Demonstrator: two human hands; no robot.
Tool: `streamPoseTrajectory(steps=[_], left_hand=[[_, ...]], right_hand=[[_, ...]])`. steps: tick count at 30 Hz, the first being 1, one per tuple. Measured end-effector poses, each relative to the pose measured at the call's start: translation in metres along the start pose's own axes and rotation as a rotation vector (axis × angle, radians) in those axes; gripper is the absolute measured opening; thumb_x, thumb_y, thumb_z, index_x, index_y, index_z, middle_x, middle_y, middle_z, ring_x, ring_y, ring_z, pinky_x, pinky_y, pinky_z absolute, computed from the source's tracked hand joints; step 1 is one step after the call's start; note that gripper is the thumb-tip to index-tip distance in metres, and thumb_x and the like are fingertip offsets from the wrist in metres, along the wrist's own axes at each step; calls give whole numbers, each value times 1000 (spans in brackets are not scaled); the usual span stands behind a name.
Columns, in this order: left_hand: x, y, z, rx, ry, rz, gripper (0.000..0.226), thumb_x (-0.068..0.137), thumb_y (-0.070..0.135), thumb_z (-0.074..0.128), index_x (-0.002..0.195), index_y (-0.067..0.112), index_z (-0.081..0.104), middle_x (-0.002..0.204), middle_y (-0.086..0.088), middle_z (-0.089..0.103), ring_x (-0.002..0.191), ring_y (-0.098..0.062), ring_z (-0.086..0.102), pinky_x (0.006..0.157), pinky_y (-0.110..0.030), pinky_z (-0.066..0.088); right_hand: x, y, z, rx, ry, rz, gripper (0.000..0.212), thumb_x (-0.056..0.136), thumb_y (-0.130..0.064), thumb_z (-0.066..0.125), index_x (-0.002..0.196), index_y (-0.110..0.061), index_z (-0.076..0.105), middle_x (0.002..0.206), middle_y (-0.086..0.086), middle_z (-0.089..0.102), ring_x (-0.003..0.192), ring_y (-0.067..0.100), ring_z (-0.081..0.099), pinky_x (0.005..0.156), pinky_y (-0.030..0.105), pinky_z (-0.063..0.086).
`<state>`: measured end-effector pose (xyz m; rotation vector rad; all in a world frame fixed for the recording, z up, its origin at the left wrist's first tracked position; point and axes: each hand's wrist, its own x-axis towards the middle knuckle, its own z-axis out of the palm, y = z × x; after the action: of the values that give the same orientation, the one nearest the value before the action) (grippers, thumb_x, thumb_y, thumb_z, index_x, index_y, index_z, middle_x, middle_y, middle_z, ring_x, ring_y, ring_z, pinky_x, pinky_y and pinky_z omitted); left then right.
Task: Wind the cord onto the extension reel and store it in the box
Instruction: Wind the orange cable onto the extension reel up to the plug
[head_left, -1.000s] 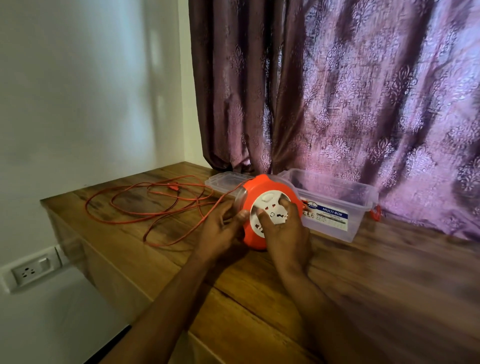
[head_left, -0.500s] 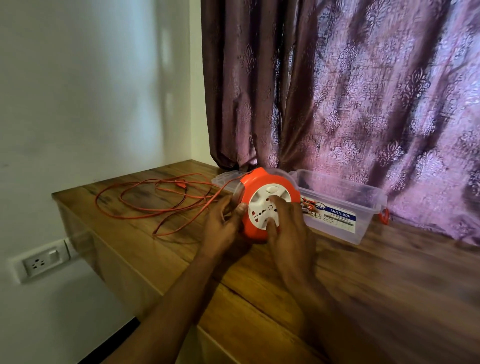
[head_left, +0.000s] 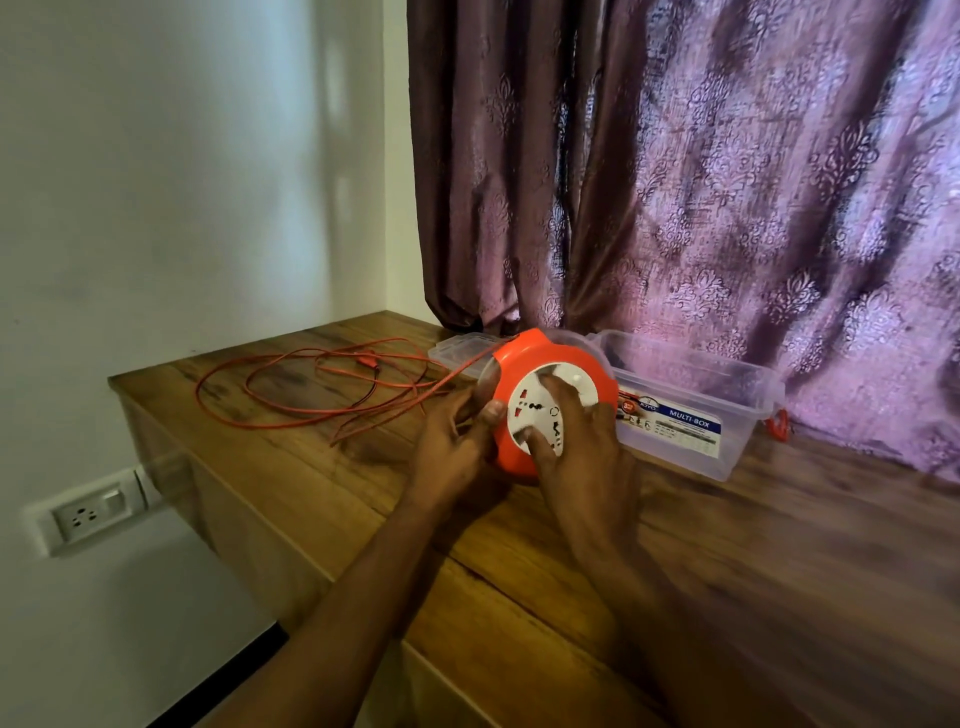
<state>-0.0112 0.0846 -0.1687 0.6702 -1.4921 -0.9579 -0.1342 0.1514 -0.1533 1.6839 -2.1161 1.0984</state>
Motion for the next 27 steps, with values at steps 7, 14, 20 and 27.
streamPoseTrajectory(steps=[7,14,20,27], left_hand=[[-3,4,1,4,-30,10,13,93,29,61,102,37,62,105,12,70,101,-5,68,75,-22,57],[0,2,-1,-39,44,-8,23,96,23,57,116,15,64,110,-6,72,91,-17,68,60,-13,51],[-1,0,-1,-5,50,-11,30,94,35,59,120,21,63,112,1,72,106,-16,68,77,-26,57],[1,2,-2,-17,58,-20,31,96,27,58,124,15,61,116,-5,70,105,-20,69,68,-21,55]], right_hand=[[7,0,-2,302,36,289,56,81,-64,59,122,-30,43,113,7,66,104,32,59,68,30,36],[-1,3,1,70,123,-50,50,92,-43,52,136,-31,31,123,8,57,96,32,64,66,41,54],[-3,-4,0,-112,-80,-235,67,88,-8,54,143,-37,30,155,13,15,130,40,38,87,49,52],[-2,-2,-7,-137,-116,-178,70,93,-8,46,143,-49,21,157,8,9,124,37,47,85,47,54]])
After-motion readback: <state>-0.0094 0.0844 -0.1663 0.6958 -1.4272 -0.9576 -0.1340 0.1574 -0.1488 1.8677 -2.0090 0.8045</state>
